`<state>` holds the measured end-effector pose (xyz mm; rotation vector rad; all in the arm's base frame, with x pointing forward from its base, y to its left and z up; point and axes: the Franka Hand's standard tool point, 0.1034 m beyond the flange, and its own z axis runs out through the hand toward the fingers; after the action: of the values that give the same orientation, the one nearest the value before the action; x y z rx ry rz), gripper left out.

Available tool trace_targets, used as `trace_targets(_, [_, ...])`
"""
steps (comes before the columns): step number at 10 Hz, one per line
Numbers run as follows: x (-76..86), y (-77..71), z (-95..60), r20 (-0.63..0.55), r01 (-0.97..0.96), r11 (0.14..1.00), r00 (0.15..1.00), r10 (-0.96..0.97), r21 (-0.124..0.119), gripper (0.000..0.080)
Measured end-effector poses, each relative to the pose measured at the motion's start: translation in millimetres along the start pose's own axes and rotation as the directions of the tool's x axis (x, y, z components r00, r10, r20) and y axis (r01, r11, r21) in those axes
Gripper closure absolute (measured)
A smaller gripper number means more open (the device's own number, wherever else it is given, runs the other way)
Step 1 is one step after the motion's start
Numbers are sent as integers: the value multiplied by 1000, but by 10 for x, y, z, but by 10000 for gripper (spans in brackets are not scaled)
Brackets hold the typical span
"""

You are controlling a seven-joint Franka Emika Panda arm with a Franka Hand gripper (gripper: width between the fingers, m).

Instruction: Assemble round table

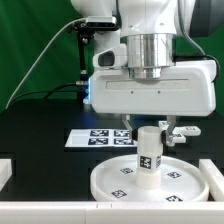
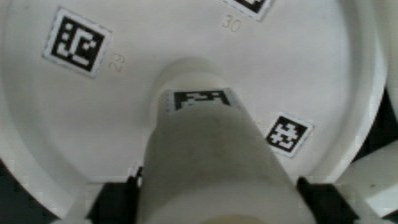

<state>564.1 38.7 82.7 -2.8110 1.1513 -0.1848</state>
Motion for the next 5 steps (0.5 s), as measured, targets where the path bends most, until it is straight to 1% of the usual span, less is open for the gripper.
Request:
trace_targets(1, [-4, 8, 3, 3, -172, 985, 985, 172, 1, 381])
trace_targets(2, [-10, 11, 7, 9, -336, 942, 942, 336, 4, 381])
trace_targets(3, [-17, 12, 9, 21, -516, 856, 856, 516, 8, 381])
trace_targets(4, [-22, 11, 8, 25, -573, 820, 820, 572, 8, 381])
trace_targets(5, [-20, 12, 8, 26, -576, 818, 818, 575, 8, 380])
